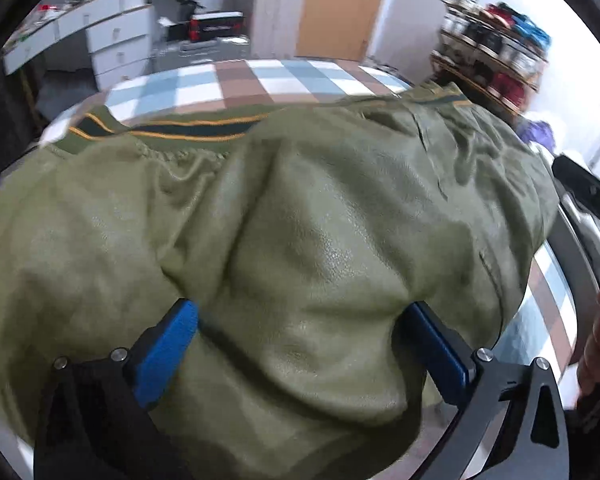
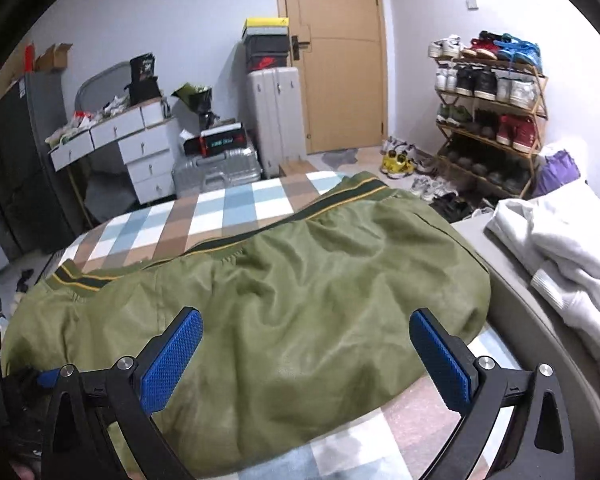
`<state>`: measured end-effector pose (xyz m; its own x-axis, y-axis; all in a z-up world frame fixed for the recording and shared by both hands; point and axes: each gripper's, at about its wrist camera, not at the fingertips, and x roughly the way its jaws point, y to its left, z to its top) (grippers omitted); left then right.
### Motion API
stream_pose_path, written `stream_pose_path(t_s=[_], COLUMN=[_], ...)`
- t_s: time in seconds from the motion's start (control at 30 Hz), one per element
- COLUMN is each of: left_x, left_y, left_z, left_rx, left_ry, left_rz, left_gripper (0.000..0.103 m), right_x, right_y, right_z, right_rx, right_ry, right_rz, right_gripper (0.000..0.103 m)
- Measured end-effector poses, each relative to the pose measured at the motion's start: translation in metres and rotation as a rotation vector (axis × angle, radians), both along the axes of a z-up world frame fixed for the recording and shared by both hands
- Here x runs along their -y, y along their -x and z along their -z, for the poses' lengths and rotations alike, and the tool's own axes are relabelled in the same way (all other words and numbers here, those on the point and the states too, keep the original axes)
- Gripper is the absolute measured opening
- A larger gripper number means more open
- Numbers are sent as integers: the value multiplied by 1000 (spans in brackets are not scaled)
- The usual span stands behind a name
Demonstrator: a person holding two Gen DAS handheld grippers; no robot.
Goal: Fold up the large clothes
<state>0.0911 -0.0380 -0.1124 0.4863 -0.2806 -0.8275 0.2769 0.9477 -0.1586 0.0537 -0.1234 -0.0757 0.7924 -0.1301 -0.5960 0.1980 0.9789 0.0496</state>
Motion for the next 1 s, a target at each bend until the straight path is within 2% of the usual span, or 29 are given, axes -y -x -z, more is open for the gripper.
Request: stream_pose_path(t_s=[0.07, 0.1, 0.13, 0.2, 0.23, 0.27, 0.3, 0.33, 0.37, 0.43, 0.5, 0.53, 0.57, 0.67, 0.7, 0.77, 0.83, 0.87, 1.0], left_x=[3, 3, 0, 0, -2, -6, -15, -27, -30, -30, -29, -29, -33, -60, -76, -107, -132, -145, -173], left_y=[12, 23, 34, 32, 24, 13, 2, -2, -3, -6, 0, 6, 9, 23, 30, 39, 38, 33, 15], left_z=[-20, -36, -47, -48, -38, -21, -1, 5, 4, -2, -8, -14, -18, -42, -52, -57, -49, -39, -6], left_rx=[51, 127, 205, 255, 222, 142, 52, 35, 25, 2, 14, 27, 46, 189, 239, 271, 228, 159, -27], left_ry=[30, 52, 40, -57, -90, -98, -48, 34, 53, 40, 28, 11, 5, 30, 22, 8, 51, 84, 230], left_rz=[14, 25, 19, -20, -29, -31, -27, -36, -34, -22, -35, -48, -62, -152, -217, -341, -387, -403, -393], left_gripper=[100, 100, 101, 101, 101, 101, 102, 102, 102, 102, 102, 102, 102, 102, 102, 102, 102, 102, 102], right_x=[-3, 0, 7, 20, 25, 30, 36, 39, 42, 44, 47, 50, 53, 59, 64, 77, 98, 108, 141], right_y=[0, 3, 3, 6, 6, 5, 1, -3, -10, -27, -46, -48, -47, -40, -31, -14, 5, 10, 7], right_z=[0, -2, -3, -5, -3, -4, 0, 2, 8, 29, 58, 63, 64, 54, 46, 30, 21, 23, 56], right_rx=[5, 20, 37, 54, 51, 42, 15, -4, -34, -130, -264, -266, -249, -239, -200, -125, -61, -56, -152], right_ry=[-17, -39, -71, -110, -116, -115, -112, -104, -83, -24, -12, -21, -40, -88, -122, -189, -289, -339, -578], right_rz=[-37, -56, -63, -40, -21, -7, 9, 10, 10, 8, -15, -28, -38, -33, -21, 17, 83, 112, 150], right_gripper=[103, 103, 103, 103, 103, 103, 103, 103, 103, 103, 103, 103, 103, 103, 103, 103, 103, 103, 103])
